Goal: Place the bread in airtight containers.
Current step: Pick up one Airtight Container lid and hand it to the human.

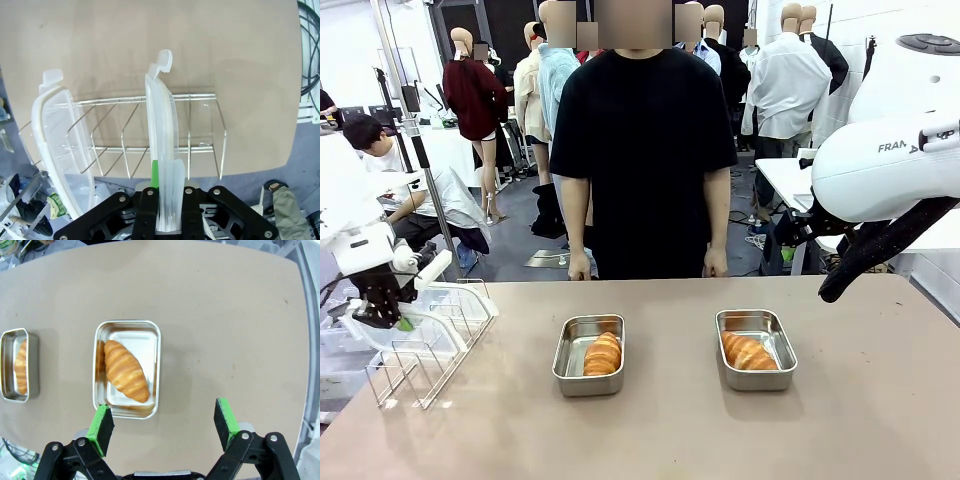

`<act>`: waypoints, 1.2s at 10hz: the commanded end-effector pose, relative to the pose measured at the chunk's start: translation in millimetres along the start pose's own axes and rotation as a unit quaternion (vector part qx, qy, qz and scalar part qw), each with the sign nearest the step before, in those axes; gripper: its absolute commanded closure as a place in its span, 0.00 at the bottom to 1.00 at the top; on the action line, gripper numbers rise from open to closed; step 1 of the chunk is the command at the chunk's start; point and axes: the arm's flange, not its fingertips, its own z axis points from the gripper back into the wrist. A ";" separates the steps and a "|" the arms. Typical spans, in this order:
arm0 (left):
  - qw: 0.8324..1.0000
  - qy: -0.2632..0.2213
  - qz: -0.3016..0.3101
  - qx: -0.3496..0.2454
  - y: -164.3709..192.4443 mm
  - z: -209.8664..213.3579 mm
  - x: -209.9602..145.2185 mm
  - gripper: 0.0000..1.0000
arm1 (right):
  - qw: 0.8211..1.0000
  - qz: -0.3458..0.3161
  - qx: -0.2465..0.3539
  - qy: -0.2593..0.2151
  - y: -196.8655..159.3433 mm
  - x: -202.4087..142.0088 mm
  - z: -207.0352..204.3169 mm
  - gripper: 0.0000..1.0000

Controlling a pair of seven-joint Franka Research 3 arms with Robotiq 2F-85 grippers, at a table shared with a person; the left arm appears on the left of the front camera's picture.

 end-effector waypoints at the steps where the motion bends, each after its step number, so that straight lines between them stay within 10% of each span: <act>1: 1.000 0.018 -0.010 0.017 -24.9 37.4 1.7 1.00 | 1.000 -0.001 0.004 0.002 -0.6 -0.1 -0.5 0.00; 7: 0.988 0.002 -0.089 0.125 -61.0 119.4 30.2 1.00 | 1.000 -0.001 0.004 0.002 -0.6 -0.1 -0.5 0.00; 12: 0.930 -0.011 -0.236 0.280 13.2 158.5 149.7 1.00 | 1.000 -0.001 0.004 0.002 -0.6 -0.1 -0.5 0.00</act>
